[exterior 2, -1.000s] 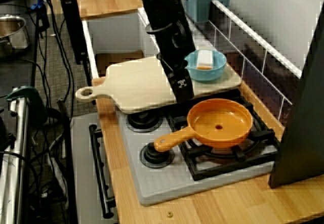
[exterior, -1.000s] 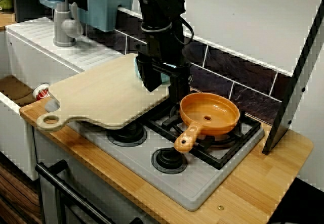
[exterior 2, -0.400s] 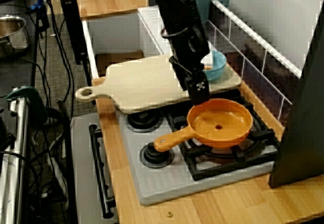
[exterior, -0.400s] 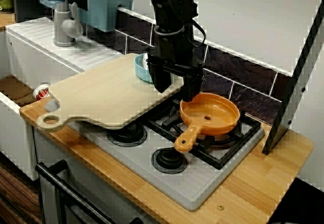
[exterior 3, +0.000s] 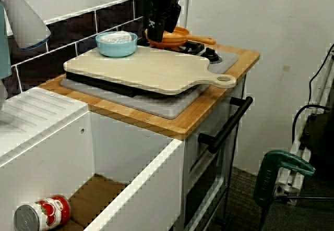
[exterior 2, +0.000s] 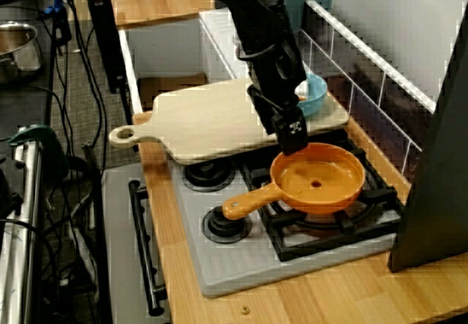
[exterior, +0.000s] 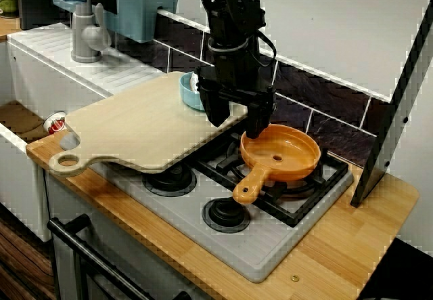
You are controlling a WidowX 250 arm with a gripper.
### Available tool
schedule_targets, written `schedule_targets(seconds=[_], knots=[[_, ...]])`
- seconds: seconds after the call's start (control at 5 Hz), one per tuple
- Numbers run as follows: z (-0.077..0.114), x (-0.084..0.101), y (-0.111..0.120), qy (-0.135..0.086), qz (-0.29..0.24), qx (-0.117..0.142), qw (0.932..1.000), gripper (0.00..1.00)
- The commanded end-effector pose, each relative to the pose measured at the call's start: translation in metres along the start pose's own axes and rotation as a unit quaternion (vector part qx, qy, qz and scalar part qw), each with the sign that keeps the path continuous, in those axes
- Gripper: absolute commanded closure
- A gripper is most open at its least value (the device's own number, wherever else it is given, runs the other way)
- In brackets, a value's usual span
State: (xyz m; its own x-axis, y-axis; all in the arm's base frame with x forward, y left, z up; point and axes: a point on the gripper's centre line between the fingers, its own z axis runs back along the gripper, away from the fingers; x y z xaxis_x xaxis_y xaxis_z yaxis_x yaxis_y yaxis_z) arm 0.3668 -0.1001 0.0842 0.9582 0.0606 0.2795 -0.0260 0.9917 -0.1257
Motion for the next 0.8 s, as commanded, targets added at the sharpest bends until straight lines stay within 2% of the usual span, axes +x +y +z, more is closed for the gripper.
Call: schedule_targets(seconds=[0.0,0.2,0.4,0.6], knots=[[-0.001,0.006,-0.006,-0.016,0.000,-0.001,0.9999,0.00],[-0.006,0.005,-0.008,-0.017,0.001,0.001,0.9999,0.00],[-0.012,0.004,-0.010,-0.015,0.000,0.001,0.9999,0.57],[-0.012,0.003,-0.010,-0.013,0.001,0.000,0.9999,1.00]])
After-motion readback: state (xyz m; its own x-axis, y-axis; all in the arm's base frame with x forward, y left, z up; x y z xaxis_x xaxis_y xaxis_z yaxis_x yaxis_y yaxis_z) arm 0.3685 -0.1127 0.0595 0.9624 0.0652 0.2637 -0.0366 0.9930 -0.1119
